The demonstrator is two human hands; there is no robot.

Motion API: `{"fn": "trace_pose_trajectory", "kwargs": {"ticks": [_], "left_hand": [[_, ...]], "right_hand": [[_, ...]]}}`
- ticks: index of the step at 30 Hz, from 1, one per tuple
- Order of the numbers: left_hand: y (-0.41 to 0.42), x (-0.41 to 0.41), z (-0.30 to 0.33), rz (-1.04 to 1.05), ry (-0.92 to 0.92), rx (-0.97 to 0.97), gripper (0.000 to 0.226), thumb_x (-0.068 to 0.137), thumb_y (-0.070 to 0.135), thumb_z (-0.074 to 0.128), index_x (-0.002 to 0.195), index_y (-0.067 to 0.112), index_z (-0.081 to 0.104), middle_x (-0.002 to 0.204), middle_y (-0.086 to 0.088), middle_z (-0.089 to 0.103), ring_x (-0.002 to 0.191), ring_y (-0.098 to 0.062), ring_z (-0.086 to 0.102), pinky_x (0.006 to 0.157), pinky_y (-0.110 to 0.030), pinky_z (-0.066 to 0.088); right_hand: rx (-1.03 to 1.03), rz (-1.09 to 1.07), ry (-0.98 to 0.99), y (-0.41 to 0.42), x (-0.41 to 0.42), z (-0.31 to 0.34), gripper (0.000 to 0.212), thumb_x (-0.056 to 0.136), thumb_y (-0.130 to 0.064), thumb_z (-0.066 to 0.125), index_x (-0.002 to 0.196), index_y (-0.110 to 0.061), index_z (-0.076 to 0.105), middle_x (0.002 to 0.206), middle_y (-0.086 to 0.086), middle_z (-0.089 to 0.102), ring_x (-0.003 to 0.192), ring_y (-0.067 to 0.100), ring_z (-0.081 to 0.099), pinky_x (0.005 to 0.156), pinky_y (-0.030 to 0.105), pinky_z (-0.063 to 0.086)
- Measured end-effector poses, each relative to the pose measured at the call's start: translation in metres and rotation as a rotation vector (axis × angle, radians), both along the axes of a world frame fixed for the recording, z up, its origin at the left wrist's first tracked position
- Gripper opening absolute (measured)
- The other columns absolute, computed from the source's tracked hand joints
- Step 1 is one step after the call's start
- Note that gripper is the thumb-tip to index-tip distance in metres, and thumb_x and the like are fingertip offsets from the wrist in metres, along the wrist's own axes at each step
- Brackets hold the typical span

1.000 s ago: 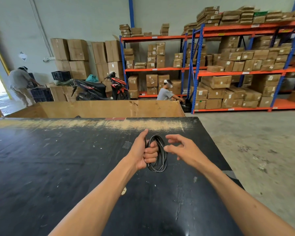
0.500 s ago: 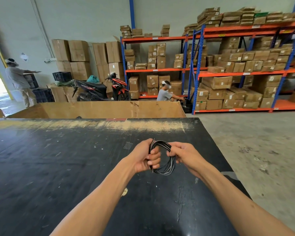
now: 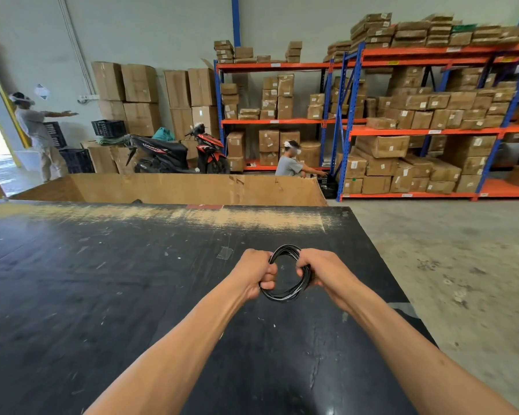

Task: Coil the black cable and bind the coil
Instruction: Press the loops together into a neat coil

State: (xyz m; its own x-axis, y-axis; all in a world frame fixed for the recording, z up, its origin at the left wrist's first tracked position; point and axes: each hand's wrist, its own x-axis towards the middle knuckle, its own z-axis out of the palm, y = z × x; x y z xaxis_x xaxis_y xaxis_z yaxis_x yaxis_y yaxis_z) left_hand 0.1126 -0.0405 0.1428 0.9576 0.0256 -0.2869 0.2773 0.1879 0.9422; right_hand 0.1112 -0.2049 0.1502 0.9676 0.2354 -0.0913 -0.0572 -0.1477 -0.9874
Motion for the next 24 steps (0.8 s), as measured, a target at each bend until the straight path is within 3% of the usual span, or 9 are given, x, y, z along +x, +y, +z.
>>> {"fn": "trace_pose_trajectory", "kwargs": {"ticks": [2,4,8,10,12,14,18,24], "left_hand": [[-0.002,-0.001,0.001,-0.016,-0.016,0.014,0.033,0.094,0.000,0.021,0.079,0.008,0.049,0.040,0.005,0.026,0.032,-0.007,0.013,0.034,-0.013,0.015],[-0.005,-0.001,0.001,-0.010,-0.031,-0.029,0.028,0.098,0.002,0.023,0.097,0.004,0.050,0.042,0.003,0.029,0.032,-0.007,0.016,0.035,-0.014,0.019],[-0.010,-0.003,0.000,-0.014,-0.019,-0.092,0.023,0.101,0.004,0.028,0.096,0.005,0.050,0.040,0.005,0.031,0.030,-0.006,0.017,0.034,-0.014,0.020],[-0.012,-0.005,-0.001,-0.041,-0.020,-0.027,0.021,0.099,0.004,0.028,0.096,0.005,0.049,0.041,0.005,0.029,0.031,-0.006,0.015,0.033,-0.013,0.017],[-0.015,-0.006,0.001,-0.079,-0.044,0.031,0.022,0.096,0.004,0.027,0.094,0.009,0.048,0.043,0.005,0.027,0.033,-0.006,0.014,0.034,-0.014,0.015],[-0.020,-0.007,0.004,-0.077,-0.053,0.005,0.024,0.098,0.005,0.027,0.094,0.008,0.050,0.042,0.005,0.028,0.033,-0.006,0.014,0.034,-0.015,0.017],[-0.030,-0.005,0.008,-0.053,0.032,-0.123,0.029,0.101,0.005,0.027,0.078,0.011,0.044,0.039,0.005,0.030,0.029,-0.006,0.018,0.032,-0.013,0.021],[-0.026,-0.001,0.012,-0.009,0.026,-0.044,0.028,0.095,0.000,0.023,0.080,0.010,0.044,0.037,0.005,0.029,0.028,-0.006,0.015,0.032,-0.011,0.019]], "right_hand": [[0.023,-0.066,-0.009,0.003,0.002,0.001,0.010,0.071,-0.013,0.060,0.063,-0.015,0.065,0.063,0.003,0.059,0.054,0.013,0.050,0.045,0.019,0.047],[0.226,-0.159,0.119,0.006,0.005,-0.001,0.015,0.079,-0.005,0.057,0.066,-0.010,0.062,0.059,0.005,0.057,0.051,0.016,0.052,0.053,0.027,0.055],[0.512,-0.168,0.356,0.006,0.006,-0.004,0.015,0.079,-0.007,0.039,0.065,-0.014,0.041,0.047,0.002,0.040,0.040,0.017,0.036,0.043,0.026,0.041],[0.435,-0.103,0.383,0.003,0.003,-0.002,0.017,0.080,-0.018,0.042,0.066,-0.011,0.049,0.046,0.000,0.034,0.040,0.017,0.033,0.042,0.025,0.040],[0.213,-0.087,0.310,0.002,0.003,0.001,0.033,0.084,-0.036,0.055,0.070,-0.007,0.063,0.044,-0.002,0.035,0.038,0.017,0.036,0.042,0.025,0.044],[0.086,-0.163,0.227,0.005,0.003,0.005,0.038,0.081,-0.045,0.067,0.065,-0.012,0.058,0.044,-0.004,0.034,0.035,0.014,0.035,0.039,0.023,0.041],[0.365,-0.346,0.240,0.008,0.006,0.001,0.038,0.091,-0.033,0.067,0.065,-0.014,0.046,0.045,-0.006,0.026,0.035,0.010,0.020,0.035,0.022,0.017],[0.442,-0.403,0.188,0.017,0.002,-0.004,0.035,0.095,-0.020,0.059,0.064,-0.013,0.048,0.042,-0.008,0.032,0.032,0.007,0.022,0.030,0.019,0.018]]}}
